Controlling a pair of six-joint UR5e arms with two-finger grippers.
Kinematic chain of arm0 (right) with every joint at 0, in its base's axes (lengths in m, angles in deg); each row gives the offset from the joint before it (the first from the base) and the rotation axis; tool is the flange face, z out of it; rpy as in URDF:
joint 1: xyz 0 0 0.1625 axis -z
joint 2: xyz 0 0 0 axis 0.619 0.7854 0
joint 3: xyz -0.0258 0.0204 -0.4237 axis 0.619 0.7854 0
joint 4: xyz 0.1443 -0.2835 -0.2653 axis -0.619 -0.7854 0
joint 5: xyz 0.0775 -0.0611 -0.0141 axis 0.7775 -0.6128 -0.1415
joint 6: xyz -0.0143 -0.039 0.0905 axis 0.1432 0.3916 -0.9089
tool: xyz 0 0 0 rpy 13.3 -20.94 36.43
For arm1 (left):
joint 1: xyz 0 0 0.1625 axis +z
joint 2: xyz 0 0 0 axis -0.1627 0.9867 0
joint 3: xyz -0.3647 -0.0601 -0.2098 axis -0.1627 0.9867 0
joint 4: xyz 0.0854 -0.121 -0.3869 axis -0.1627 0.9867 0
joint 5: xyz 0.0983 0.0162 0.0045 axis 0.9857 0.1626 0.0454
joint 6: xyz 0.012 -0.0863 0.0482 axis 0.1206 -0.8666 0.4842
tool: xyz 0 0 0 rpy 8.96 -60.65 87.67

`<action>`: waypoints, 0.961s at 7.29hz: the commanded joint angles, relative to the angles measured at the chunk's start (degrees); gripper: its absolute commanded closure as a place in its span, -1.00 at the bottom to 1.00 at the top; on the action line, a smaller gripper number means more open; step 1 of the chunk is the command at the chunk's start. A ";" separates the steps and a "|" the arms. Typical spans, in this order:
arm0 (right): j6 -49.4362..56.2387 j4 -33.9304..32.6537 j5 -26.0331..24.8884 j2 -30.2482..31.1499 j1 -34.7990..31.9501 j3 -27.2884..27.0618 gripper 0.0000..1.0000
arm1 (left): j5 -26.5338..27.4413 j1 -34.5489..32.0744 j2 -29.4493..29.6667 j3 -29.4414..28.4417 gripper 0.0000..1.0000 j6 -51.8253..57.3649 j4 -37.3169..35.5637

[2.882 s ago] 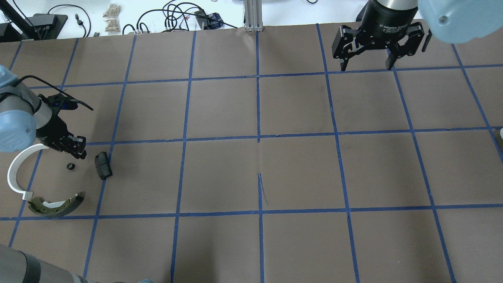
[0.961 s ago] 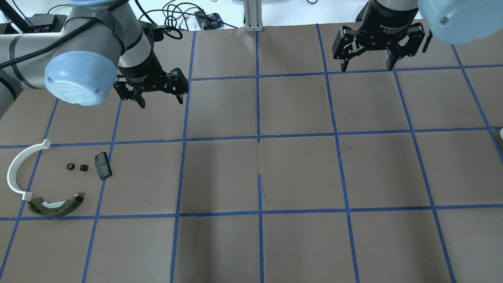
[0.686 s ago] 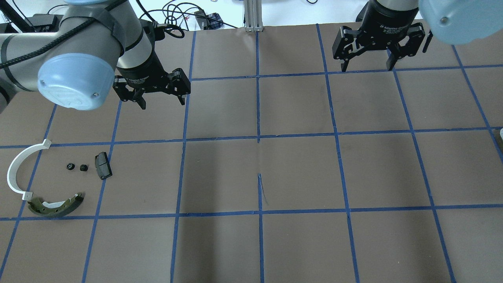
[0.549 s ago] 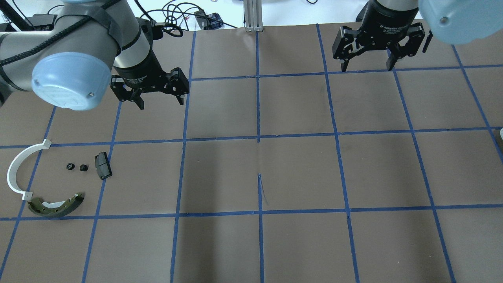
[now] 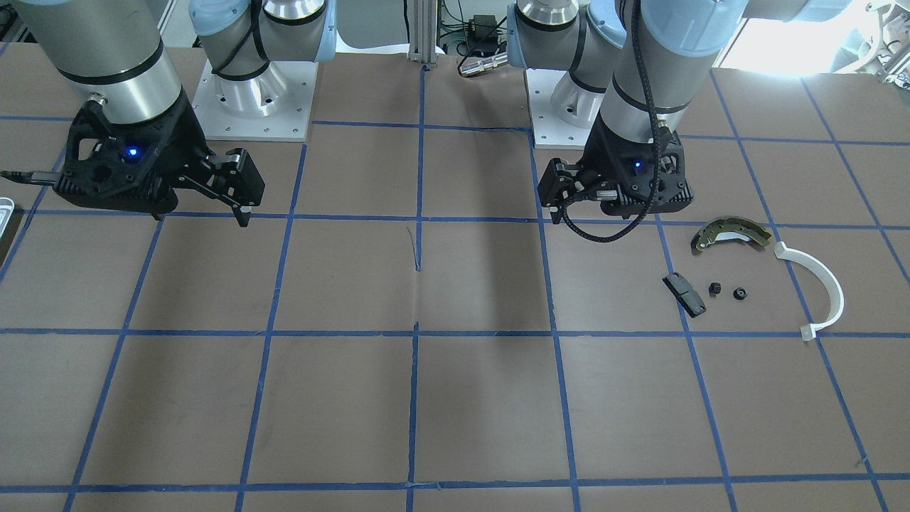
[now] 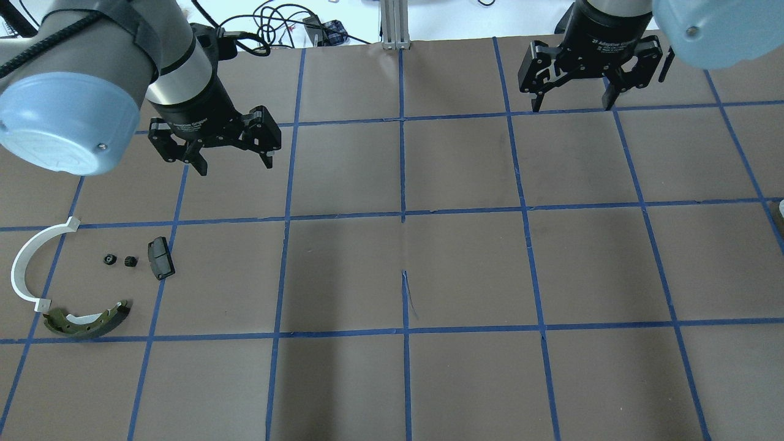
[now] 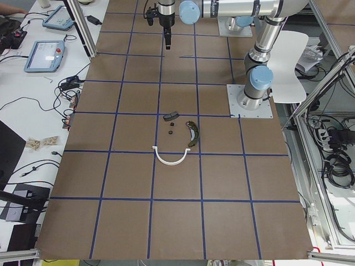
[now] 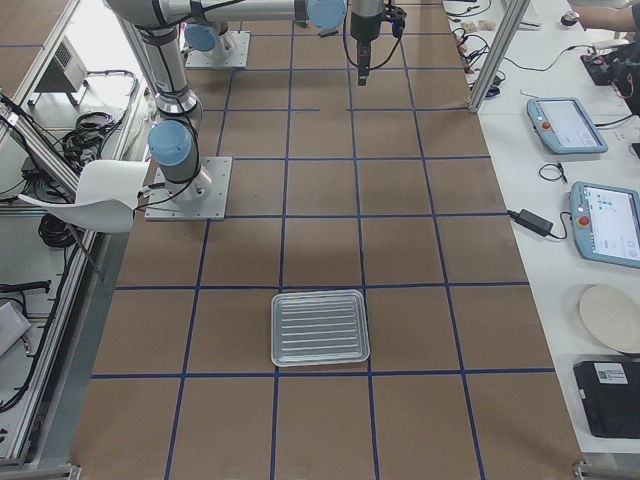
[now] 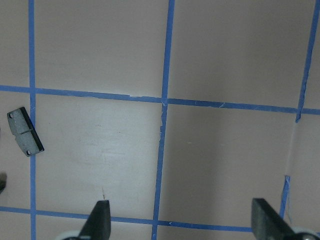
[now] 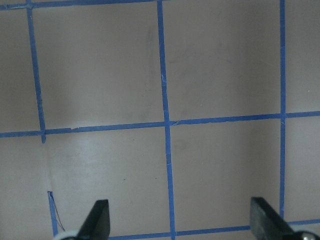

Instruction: Place bearing gear from tray to pile

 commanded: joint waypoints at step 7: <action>0.09 -0.09 -0.53 0.00 0.00 0.08 -1.00 | -0.37 1.17 -2.73 0.30 -1.00 2.37 1.78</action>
